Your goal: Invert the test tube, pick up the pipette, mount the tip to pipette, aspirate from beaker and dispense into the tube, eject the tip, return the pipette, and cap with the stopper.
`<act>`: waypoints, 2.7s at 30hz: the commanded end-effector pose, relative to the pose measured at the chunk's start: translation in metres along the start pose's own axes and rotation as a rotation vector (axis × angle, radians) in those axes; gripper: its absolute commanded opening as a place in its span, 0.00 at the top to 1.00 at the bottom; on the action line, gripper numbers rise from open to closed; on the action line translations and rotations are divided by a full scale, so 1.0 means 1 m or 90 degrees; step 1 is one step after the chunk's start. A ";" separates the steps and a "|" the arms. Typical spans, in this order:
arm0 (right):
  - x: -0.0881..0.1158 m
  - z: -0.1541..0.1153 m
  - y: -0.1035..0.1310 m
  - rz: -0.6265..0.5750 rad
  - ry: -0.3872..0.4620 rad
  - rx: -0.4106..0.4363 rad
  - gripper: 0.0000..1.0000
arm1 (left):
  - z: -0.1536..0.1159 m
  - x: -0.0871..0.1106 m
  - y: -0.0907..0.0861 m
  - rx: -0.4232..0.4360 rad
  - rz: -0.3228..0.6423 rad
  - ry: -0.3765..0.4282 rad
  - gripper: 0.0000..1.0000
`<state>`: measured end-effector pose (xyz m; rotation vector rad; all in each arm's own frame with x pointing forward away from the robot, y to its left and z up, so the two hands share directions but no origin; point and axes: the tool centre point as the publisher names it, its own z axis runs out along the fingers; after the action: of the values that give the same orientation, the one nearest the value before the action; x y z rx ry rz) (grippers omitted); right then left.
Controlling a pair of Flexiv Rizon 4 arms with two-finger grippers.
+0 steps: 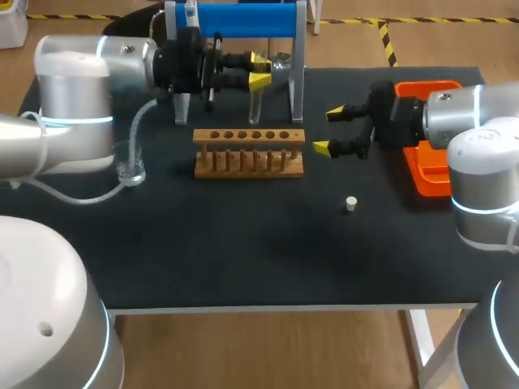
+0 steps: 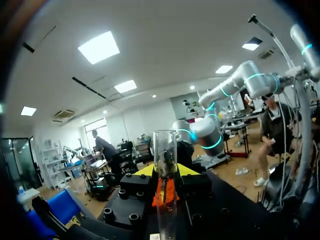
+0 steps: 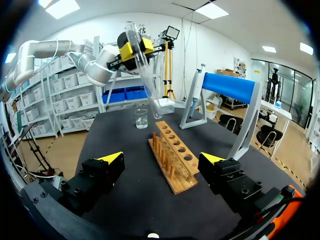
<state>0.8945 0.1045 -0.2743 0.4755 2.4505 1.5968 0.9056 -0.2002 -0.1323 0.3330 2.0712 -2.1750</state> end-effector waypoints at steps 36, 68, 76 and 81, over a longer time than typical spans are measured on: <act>0.000 0.004 -0.002 -0.005 -0.011 0.004 0.00 | -0.002 -0.041 0.009 0.032 -0.086 -0.118 1.00; 0.001 0.097 -0.031 0.017 -0.111 0.026 0.00 | -0.002 -0.041 0.009 0.032 -0.086 -0.118 1.00; -0.004 0.102 -0.031 -0.014 -0.109 0.022 0.00 | -0.002 -0.041 0.009 0.032 -0.086 -0.118 1.00; -0.008 0.101 -0.032 -0.024 -0.108 0.026 0.00 | -0.002 -0.041 0.009 0.032 -0.086 -0.118 1.00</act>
<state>0.9269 0.1768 -0.3442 0.5453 2.3532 1.4279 0.9467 -0.2014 -0.1314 -0.0073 1.9913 -2.2392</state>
